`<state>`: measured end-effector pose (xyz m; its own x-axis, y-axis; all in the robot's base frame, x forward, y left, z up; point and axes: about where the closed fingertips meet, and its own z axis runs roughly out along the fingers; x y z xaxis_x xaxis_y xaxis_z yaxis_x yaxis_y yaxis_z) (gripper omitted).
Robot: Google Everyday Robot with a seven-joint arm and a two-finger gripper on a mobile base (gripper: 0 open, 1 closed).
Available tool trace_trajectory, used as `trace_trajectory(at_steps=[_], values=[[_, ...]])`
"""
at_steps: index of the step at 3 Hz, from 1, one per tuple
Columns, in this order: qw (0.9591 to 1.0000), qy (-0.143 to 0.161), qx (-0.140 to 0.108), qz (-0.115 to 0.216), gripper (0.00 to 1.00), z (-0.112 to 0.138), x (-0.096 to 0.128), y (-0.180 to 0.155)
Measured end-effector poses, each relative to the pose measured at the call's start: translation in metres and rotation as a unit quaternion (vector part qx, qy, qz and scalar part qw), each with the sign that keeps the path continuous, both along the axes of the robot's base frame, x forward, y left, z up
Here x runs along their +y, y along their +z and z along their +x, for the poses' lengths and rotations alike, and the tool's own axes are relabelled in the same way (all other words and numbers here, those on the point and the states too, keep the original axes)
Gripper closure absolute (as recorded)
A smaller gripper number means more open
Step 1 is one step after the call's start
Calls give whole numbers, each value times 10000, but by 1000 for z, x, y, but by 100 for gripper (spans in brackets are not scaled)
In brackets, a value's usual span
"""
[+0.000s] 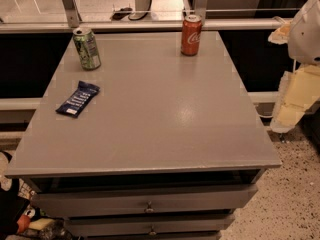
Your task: Pick green can
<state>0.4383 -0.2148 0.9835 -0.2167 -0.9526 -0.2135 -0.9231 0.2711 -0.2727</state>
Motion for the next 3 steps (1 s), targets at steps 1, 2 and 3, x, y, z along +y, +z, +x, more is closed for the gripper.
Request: trace_trajectory(at_steps=[1, 2, 3], values=[[10000, 0, -1, 0, 0, 0, 0, 0], [10000, 10, -44, 53, 0, 1, 3, 1], [9979, 34, -376, 530, 0, 13, 38, 2]])
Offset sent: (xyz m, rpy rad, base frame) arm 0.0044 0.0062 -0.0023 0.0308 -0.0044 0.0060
